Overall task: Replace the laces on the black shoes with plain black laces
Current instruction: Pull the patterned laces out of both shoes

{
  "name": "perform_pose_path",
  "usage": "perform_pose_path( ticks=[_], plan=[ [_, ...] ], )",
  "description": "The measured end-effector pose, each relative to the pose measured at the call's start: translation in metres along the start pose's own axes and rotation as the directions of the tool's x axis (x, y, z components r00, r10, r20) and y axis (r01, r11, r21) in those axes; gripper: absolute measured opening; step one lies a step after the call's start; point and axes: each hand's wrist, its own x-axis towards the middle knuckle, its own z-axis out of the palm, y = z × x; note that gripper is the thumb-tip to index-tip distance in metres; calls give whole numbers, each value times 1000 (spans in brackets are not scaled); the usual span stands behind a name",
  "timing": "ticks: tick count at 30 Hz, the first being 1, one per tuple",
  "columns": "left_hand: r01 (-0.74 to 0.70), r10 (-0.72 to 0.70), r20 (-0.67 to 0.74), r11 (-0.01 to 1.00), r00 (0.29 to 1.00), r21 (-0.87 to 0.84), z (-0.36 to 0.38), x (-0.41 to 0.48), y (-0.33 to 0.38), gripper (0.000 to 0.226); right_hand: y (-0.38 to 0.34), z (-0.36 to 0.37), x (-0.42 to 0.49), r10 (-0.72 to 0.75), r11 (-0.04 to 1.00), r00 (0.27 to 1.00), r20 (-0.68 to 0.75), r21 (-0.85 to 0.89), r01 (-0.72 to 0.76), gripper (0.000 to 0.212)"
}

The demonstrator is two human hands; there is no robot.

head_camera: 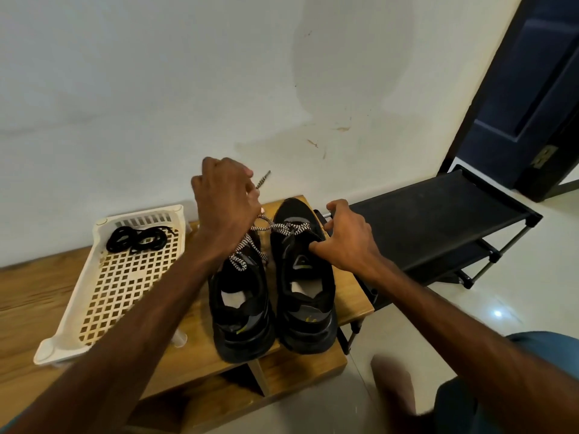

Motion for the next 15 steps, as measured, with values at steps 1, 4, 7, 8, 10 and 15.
perform_pose_path(
  ticks=[1, 4, 7, 8, 10, 15],
  plan=[
    [12, -17, 91, 998, 996, 60, 0, -3, 0, 11, -1, -1, -1, -11, 1000, 1000, 9, -14, 11, 82],
    [-29, -11, 262, 989, 965, 148, 11, -27, 11, 23, -10, 0, -9, -80, 990, 997, 6, -120, 80, 61],
    [-39, 38, 193, 999, 980, 4, 10, -40, 21, 24, -24, 6, -16, -236, 924, 970, -50, -321, 208, 42],
    [-4, 20, 224, 997, 974, -75, 8, -40, 23, 19, -28, 10, -16, -287, 896, 956, -58, -370, 247, 37],
    [75, -2, 395, 983, 919, -170, 5, -43, 27, 11, -37, 15, -12, -331, 855, 943, -36, -434, 284, 25],
    [59, 27, 581, 990, 813, -129, 5, -43, 30, 22, -47, 18, 3, -310, 823, 951, -2, -501, 267, 16]
  ],
)
